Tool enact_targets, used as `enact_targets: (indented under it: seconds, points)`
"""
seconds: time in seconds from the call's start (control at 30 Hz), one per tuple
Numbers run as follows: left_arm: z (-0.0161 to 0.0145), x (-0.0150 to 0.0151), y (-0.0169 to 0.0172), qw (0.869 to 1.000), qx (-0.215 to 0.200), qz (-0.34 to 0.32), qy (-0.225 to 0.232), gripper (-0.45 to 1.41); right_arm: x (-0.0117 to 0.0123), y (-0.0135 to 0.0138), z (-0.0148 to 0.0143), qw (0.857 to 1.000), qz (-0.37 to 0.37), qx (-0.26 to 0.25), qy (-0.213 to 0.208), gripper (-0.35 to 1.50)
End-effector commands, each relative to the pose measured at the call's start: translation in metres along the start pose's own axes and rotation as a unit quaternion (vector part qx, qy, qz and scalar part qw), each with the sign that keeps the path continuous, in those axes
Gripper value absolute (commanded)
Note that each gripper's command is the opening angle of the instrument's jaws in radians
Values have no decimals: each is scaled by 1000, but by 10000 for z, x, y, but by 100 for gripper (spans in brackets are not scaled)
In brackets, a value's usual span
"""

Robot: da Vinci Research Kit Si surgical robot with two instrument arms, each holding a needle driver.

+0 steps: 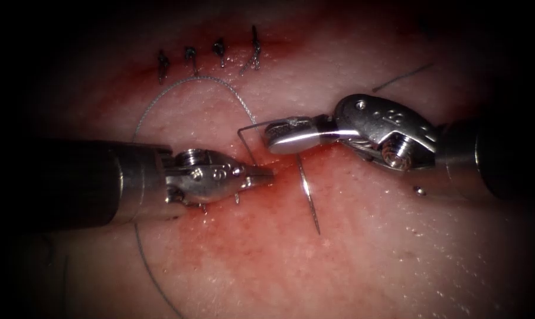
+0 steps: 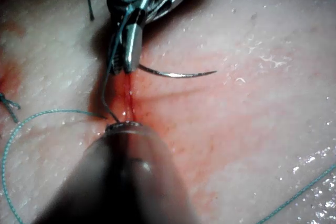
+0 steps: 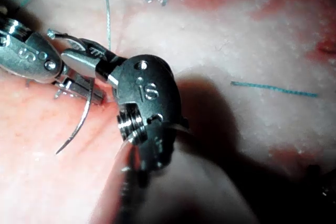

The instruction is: Wound Closure

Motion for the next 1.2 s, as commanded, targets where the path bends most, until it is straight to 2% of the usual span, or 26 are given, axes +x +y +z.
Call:
enact_targets:
  seconds: [0.03, 0.27, 0.47, 0.73, 0.83, 0.93, 0.97, 1.07, 1.2]
  points:
    - [11, -2, 4, 1000, -5, -1, -3, -45, -7, 2, 10, 1000, -11, -1, 7, -35]
    - [21, -14, -5, 999, -24, -9, -37, -45, -7, 15, 20, 997, -67, -1, 37, -35]
    - [23, -16, -5, 997, -42, -7, -65, -45, -19, 22, 33, 992, -118, 0, 47, -35]
    - [29, -22, 10, 994, -87, -9, -70, -45, -28, 32, 46, 984, -172, 1, 56, -35]
    - [29, -25, 14, 993, -93, -13, -75, -15, -29, 36, 47, 980, -191, -8, 53, -35]
    - [30, -26, 14, 992, -97, -24, -79, 31, -32, 38, 47, 977, -207, -13, 52, -35]
    - [30, -25, 14, 992, -99, -23, -78, 36, -33, 39, 47, 976, -211, -13, 52, -35]
    - [30, -25, 13, 992, -92, -24, -80, 26, -39, 37, 47, 975, -218, -14, 51, -35]
    - [29, -25, 13, 992, -91, -26, -80, 27, -47, 36, 48, 973, -226, -13, 50, -35]
